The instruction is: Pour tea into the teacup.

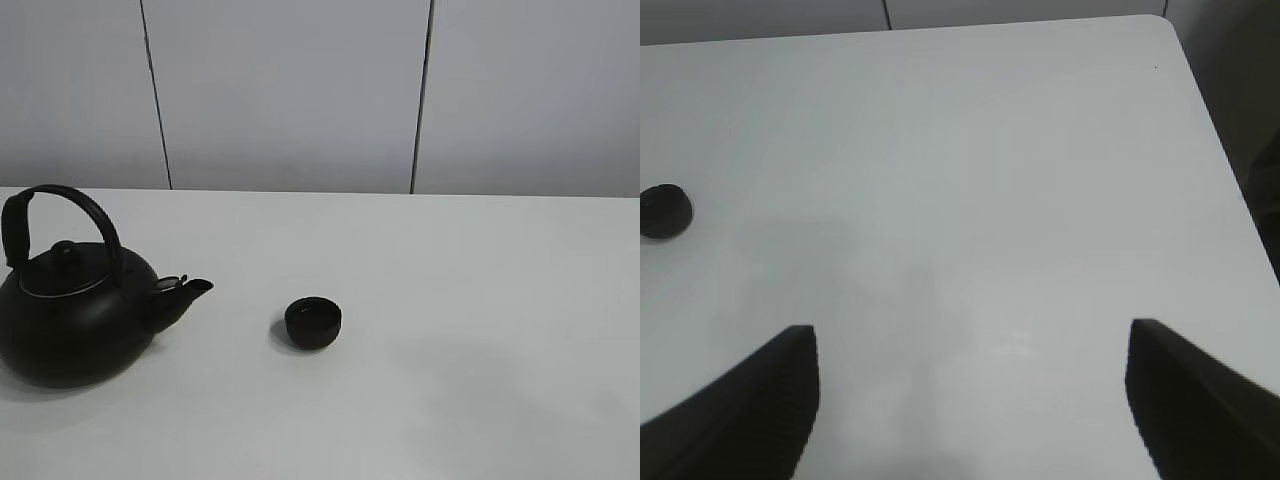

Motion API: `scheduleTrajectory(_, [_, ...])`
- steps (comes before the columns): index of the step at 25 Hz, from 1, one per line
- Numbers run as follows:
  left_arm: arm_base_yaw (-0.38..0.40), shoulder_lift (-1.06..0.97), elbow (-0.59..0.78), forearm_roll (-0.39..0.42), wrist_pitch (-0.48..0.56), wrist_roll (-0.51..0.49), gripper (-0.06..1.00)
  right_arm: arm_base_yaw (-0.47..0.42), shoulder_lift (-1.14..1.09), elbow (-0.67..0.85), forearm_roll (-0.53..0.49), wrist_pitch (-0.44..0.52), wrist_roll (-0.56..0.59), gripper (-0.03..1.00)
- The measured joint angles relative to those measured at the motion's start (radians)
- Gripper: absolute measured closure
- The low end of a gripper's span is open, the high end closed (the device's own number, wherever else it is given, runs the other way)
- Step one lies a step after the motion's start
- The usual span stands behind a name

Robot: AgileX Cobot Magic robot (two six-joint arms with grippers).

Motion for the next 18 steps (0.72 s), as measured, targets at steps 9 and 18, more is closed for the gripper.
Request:
scheduleTrajectory(9, [0.193, -0.086, -0.021, -0.168, 0.212, 0.175, 0.68, 0.0, 0.0, 0.0, 0.0, 0.0, 0.0, 0.39])
scheduleTrajectory(18, [-0.037, -0.491, -0.185, -0.438, 0.619, 0.473, 0.68, 0.0, 0.0, 0.0, 0.0, 0.0, 0.0, 0.39])
